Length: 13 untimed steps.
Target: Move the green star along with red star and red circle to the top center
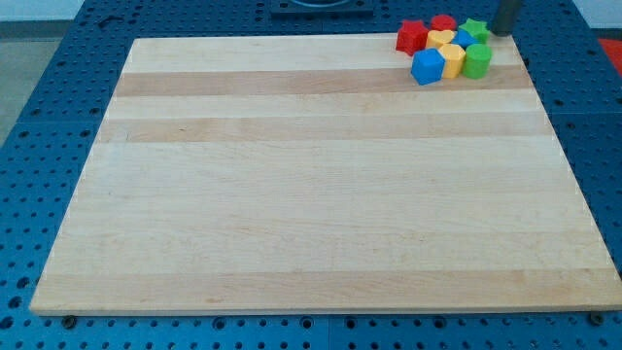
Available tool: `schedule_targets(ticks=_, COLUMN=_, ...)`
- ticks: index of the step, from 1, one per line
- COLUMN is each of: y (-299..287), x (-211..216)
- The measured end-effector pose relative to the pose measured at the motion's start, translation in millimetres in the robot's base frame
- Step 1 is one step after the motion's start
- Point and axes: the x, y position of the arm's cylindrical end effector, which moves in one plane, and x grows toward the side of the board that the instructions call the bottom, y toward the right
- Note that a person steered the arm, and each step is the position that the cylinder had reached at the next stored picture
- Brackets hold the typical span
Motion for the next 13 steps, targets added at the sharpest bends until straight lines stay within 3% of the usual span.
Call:
schedule_targets(ticks=6, y=-60.0, x=-0.3)
schedule_targets(ticks=9, y=-196.0, x=2.7)
schedule_targets(ticks=11, y=-225.8, x=1.5)
schedule_targets(ticks=13, y=-255.4, x=29.3)
